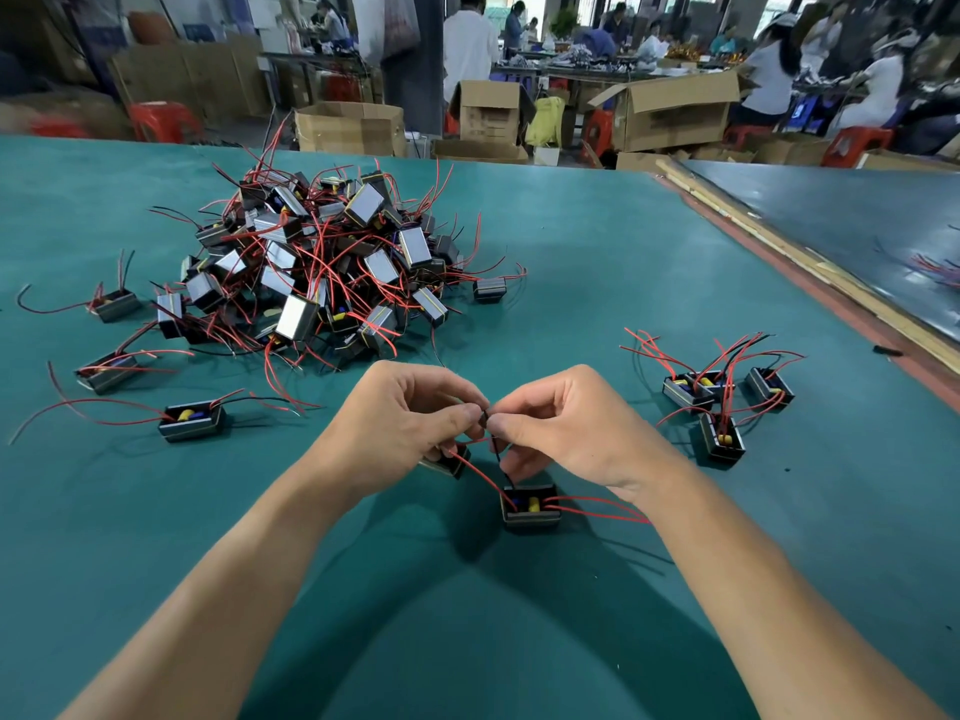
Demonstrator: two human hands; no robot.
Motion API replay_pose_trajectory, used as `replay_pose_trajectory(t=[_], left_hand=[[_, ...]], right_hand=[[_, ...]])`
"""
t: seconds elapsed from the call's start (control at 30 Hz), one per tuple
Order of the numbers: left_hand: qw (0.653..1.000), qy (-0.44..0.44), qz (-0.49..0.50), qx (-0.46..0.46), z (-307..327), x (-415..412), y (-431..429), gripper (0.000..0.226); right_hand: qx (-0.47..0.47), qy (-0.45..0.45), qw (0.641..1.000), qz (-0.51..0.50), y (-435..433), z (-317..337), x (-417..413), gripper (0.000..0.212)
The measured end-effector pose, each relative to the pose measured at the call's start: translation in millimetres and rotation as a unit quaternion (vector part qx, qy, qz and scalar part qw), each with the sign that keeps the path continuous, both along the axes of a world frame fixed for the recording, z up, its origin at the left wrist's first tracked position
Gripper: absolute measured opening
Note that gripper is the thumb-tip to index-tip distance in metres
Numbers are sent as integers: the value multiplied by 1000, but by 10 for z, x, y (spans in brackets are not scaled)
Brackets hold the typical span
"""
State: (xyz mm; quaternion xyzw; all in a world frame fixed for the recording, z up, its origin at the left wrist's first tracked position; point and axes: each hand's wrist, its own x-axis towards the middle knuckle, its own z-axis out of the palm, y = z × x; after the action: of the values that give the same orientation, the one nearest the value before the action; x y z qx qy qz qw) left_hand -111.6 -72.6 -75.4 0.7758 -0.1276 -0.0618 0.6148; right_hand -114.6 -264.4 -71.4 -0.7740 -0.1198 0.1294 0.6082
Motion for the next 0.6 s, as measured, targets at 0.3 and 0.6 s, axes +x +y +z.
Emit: replay_pose_trajectory(t=[0.3,0.6], left_hand=[[999,-2,1,-37,-12,8,15,16],[999,4,-14,-36,12,-2,16,15]], right_hand=[[22,35,999,11,6,-7,-16,13],[12,21,1000,11,-66,9,22,19]])
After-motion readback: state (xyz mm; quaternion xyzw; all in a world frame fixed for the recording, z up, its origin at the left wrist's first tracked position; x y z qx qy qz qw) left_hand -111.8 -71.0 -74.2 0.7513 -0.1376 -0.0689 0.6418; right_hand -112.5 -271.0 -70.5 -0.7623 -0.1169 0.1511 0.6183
